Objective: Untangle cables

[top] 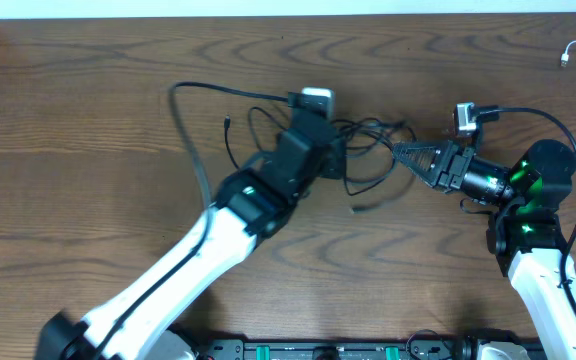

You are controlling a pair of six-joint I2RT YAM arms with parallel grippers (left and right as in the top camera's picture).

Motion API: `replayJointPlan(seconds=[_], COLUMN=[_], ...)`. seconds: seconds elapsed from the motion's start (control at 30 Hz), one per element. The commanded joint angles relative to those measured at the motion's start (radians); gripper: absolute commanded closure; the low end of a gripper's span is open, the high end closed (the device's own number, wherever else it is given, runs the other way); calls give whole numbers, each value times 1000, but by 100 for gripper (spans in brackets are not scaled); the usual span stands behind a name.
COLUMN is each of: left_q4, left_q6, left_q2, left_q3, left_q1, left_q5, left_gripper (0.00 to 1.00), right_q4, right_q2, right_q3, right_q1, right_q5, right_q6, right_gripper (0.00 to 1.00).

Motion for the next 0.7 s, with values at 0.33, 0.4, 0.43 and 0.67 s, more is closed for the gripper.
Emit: replayJointPlan(seconds=[0.33, 0.4, 0.43, 0.67], left_q4=[-144, -154, -160, -191], left_q6=[21, 21, 21, 29], left_q2=[-343, -372, -381, -409], left_q3=[10, 10, 10, 10], left_q1=[51, 51, 51, 51], left_q5=[-19, -19, -19, -19], left_gripper=[92, 93, 92, 92], right_q4=[-382, -467, -499, -703], right_q2=[-6, -6, -6, -6], right_q3=[7, 7, 7, 7], right_q1=[-5, -5, -5, -5], right_q5=[219, 281, 309, 511], right_q6=[-267, -267, -268, -296], right_gripper=[72, 70, 69, 67])
